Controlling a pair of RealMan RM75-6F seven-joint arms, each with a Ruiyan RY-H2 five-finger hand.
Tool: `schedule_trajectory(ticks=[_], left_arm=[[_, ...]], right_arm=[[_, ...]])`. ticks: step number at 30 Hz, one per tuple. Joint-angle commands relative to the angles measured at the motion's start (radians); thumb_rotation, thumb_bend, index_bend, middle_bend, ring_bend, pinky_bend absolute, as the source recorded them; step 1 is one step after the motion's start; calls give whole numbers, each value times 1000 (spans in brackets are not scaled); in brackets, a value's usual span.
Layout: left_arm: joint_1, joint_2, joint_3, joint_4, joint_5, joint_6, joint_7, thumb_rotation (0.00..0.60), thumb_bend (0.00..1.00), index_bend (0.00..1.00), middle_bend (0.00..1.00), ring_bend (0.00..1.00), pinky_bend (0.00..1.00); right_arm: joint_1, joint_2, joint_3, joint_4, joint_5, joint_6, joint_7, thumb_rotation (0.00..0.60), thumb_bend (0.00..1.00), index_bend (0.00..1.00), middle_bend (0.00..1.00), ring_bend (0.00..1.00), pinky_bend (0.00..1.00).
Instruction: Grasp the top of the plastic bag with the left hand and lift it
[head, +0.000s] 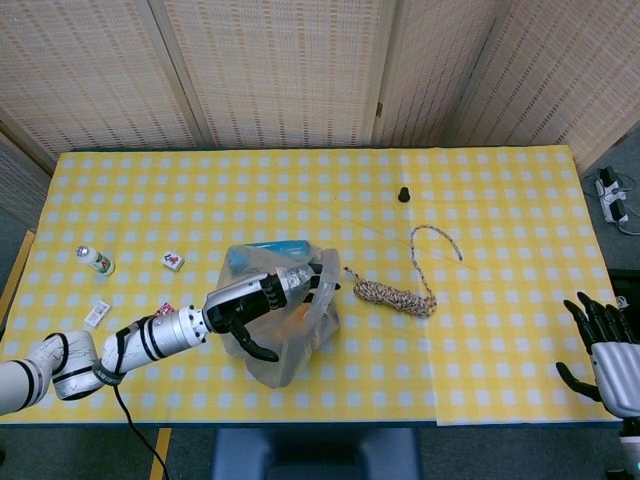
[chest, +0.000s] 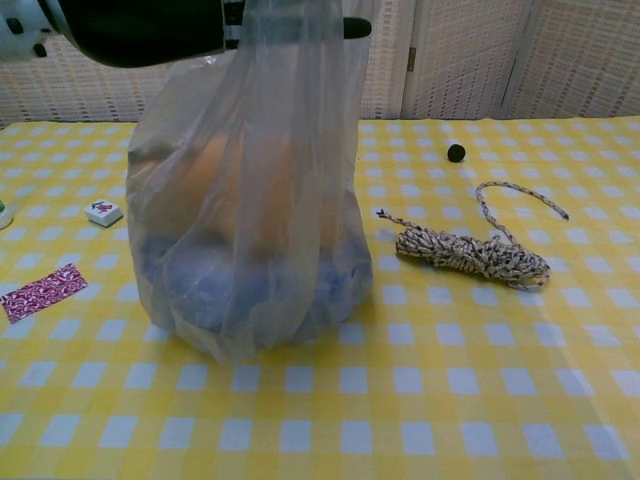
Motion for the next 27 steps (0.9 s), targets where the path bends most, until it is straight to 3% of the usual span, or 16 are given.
schedule_trajectory(ticks=[1,7,23,27], left_arm=[[-7,0,2,-5,-2,-9,0,600,90,7,140,54,168],[-22,9,27,0,46,3,-23,600,90,8,170,117,223],[-46,19,46,-49,73,22,-1,600,91,20,185,133,252],[-48,43,42,-85,72,43,6,600,91,43,204,143,328]], right_arm=[[-1,0,1,0,1,3,0,600,328,0,0,0,0],[-3,0,-1,-1,-3,6,1,600,327,0,0,0,0],[-4,2,-3,-2,-9,9,6,600,328,0,0,0,0],[-4,4,-2,0,-8,10,12,600,327,0,0,0,0]])
